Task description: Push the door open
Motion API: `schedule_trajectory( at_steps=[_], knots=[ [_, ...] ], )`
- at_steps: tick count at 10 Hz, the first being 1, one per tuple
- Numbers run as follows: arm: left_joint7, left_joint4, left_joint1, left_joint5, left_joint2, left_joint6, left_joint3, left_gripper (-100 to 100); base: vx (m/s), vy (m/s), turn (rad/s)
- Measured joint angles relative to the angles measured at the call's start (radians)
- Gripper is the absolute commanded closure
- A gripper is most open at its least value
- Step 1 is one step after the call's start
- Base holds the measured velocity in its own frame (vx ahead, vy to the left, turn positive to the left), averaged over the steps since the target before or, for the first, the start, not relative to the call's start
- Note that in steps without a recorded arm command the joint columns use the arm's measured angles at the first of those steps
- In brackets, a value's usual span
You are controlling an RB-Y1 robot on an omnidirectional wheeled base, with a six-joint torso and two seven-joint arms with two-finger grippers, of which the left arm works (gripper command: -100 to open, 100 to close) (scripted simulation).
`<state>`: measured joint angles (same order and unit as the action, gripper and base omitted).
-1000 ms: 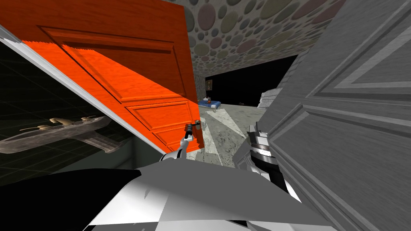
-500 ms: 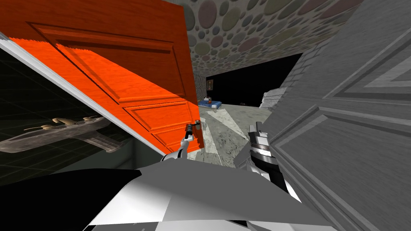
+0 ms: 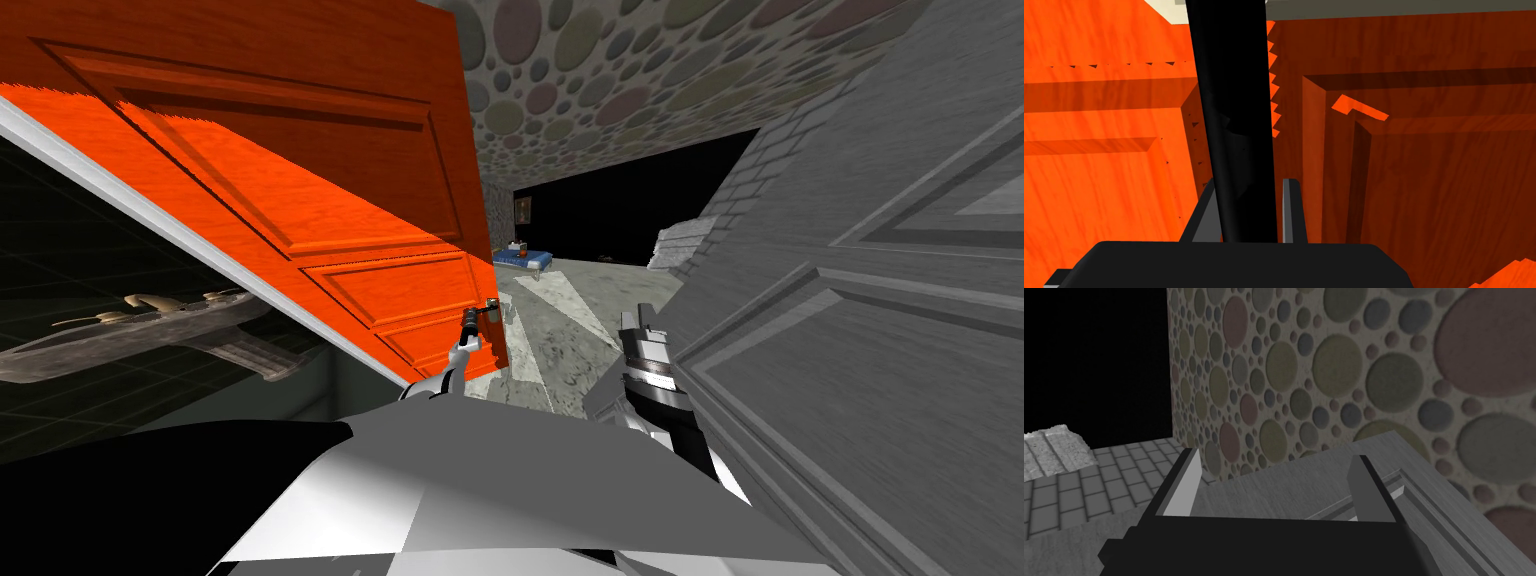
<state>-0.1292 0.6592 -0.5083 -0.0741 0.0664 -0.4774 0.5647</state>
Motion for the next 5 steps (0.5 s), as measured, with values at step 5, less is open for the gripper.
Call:
schedule_trajectory(
  at_steps=[5],
  knots=[
    [-0.020, 0.020, 0.001, 0.002, -0.010, 0.015, 0.026, 100, 0.052, -0.003, 0.019]
  ],
)
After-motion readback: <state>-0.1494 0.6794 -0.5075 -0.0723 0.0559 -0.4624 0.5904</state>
